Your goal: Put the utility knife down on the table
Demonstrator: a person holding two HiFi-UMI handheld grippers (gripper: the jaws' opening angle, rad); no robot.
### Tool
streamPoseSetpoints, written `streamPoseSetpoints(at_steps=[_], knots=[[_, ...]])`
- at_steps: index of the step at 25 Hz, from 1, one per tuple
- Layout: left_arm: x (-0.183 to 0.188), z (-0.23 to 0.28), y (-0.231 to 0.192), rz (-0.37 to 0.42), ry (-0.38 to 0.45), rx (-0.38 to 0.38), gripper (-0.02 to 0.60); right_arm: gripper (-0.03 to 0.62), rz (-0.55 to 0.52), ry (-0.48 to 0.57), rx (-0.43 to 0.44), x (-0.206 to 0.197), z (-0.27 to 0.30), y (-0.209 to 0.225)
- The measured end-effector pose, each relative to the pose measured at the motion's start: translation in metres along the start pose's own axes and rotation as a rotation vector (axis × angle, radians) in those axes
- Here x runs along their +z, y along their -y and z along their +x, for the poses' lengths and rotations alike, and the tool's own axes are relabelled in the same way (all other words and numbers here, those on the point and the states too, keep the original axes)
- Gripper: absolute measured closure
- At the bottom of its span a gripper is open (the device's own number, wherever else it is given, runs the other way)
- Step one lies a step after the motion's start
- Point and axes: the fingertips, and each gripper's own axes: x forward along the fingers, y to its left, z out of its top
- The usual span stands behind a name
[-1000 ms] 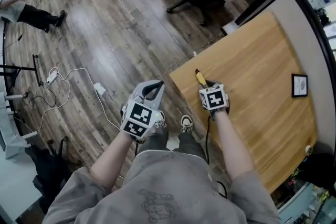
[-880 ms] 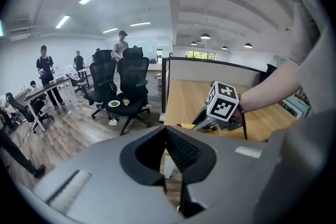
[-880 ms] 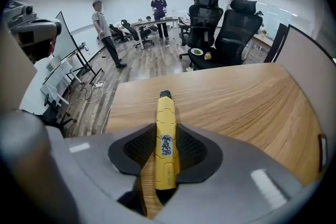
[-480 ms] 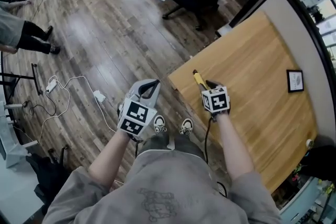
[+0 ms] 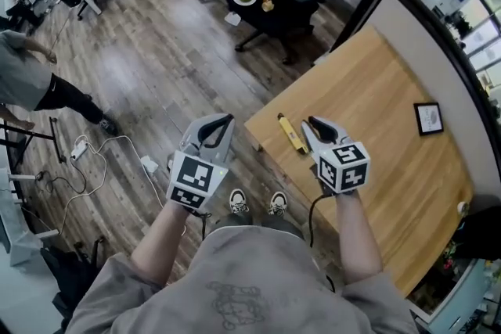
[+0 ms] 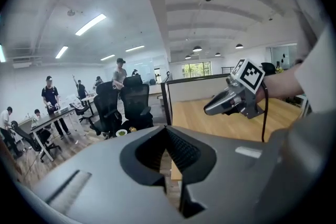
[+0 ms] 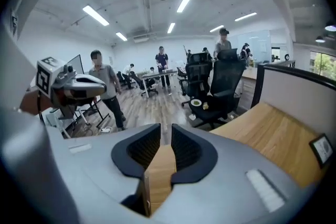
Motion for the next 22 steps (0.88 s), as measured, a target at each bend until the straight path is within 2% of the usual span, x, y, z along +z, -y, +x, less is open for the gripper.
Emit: streamPoseSetpoints(at_steps=[7,12,15,22], knots=[[0.055,-0.031,0.014,0.089,0.108,0.031,0.58,0.559,-0.037,0.247,0.009,0.069,-0.087,-0.028],[0.09,-0.057,0.024,0.068,0.194,0.045,0.58,0.565,-0.1,0.366,-0.009,0.097,-0.137,-0.047],[0.11,-0.074,0.03,0.016,0.236,0.06,0.58,0.574,-0.113,0.415,-0.02,0.105,-0.162,-0.055],[0.13,-0.093,0.042,0.016,0.259,0.052,0.58,0.582,-0.107,0.488,-0.007,0.116,-0.199,-0.066]])
